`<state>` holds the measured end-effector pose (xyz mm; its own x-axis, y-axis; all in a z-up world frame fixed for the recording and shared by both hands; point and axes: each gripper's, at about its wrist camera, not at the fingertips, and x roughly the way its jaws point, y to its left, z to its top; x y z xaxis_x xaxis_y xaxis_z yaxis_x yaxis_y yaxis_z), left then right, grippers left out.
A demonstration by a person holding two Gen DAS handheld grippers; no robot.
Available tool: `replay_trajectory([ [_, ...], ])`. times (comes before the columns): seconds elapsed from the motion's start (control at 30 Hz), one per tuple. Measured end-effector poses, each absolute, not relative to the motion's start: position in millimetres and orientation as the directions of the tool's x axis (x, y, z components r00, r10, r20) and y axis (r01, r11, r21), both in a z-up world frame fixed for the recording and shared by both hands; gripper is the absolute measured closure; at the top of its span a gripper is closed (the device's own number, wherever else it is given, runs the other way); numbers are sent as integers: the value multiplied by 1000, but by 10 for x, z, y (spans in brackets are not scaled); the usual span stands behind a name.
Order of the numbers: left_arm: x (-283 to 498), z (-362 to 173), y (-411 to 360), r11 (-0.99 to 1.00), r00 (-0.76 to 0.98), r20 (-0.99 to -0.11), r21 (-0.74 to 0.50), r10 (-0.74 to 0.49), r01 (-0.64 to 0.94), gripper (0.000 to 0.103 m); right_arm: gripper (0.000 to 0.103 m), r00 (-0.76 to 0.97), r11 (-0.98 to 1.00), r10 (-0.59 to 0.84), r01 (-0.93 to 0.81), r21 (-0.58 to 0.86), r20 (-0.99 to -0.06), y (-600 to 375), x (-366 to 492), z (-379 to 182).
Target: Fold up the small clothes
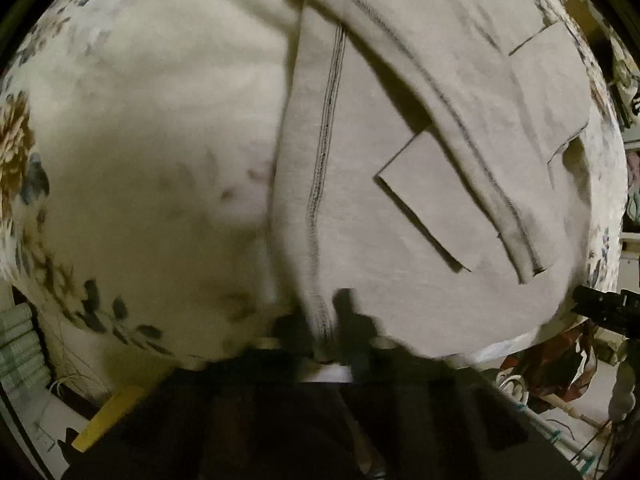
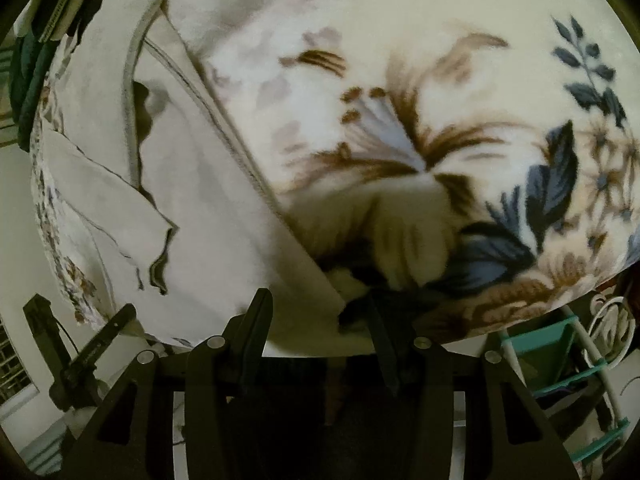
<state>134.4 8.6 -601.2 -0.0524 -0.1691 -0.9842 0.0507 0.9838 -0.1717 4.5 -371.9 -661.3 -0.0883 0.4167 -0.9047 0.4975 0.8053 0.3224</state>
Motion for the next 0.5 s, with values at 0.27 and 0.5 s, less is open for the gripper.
replay_trajectory([
  [0.27,1327,-5784,195,979,-26,-979,-203,-203,-4,98,100,-37,791,434,493,362,-900,-3675,81,-6495],
  [0.5,1651,-5318,476,936,8,-945,-326,-328,-131,99,100,65,733,528,469,493,-847,-3614,360,-5944],
])
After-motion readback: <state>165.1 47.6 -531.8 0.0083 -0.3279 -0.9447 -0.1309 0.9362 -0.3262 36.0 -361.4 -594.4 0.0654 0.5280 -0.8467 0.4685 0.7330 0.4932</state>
